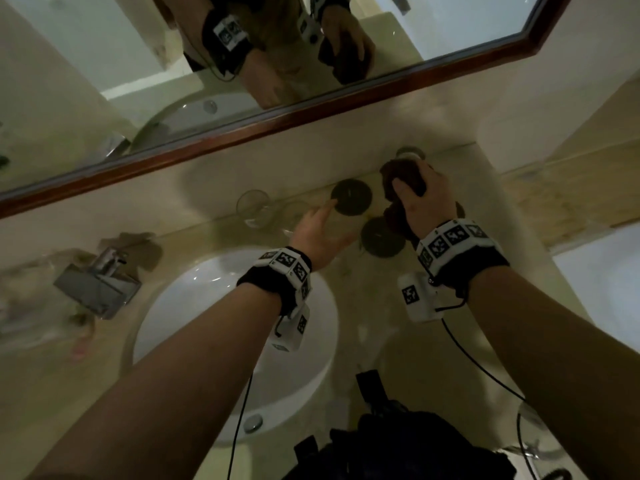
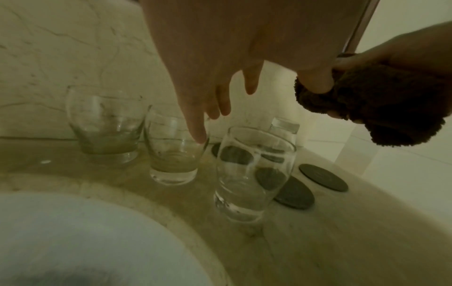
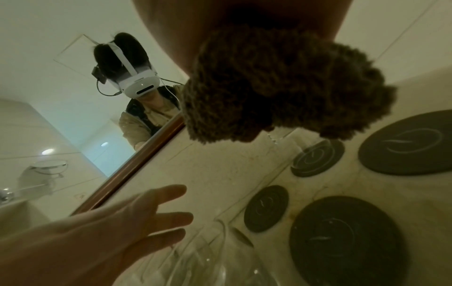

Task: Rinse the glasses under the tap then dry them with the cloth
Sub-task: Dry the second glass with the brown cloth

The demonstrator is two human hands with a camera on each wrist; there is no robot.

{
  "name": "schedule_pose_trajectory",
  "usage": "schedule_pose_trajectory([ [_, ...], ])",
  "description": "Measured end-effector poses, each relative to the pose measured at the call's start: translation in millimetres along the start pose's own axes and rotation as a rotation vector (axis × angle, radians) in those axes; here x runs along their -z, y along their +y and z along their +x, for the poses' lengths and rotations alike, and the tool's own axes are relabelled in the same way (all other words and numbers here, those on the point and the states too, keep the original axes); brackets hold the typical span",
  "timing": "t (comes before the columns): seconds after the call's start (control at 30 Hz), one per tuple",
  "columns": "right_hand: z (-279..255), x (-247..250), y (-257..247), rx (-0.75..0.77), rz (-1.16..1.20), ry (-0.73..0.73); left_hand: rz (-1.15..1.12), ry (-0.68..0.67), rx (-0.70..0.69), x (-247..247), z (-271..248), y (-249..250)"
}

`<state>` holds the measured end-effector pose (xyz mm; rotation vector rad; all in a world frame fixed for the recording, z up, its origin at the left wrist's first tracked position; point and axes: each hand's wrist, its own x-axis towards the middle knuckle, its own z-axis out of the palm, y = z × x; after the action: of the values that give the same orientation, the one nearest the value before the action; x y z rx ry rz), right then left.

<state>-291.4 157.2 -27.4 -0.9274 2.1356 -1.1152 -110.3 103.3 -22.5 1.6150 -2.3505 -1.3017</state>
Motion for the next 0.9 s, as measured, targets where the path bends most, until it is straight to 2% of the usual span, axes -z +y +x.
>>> schedule_pose_trajectory([
  [0.1, -4, 0, 6, -0.033, -0.030, -0.003, 0.033, -0.009, -0.022, -10, -4, -3],
  [0.37, -2, -1, 7, -0.051, -0.065, 0.000, 0.043, -0.089, 0.034, -24, 9, -3],
  [0.57, 2, -2, 19, -0.102, -0.085, -0.003, 0.138, -0.135, 0.050, -29, 17, -6],
  [0.77, 3, 1, 21, -0.115, -0.071, -0.002, 0.116, -0.082, 0.031, -31, 18, -8],
  [0.9, -3, 7, 15, -0.095, -0.065, 0.006, -0.027, 0.000, -0.030, -26, 8, 0],
])
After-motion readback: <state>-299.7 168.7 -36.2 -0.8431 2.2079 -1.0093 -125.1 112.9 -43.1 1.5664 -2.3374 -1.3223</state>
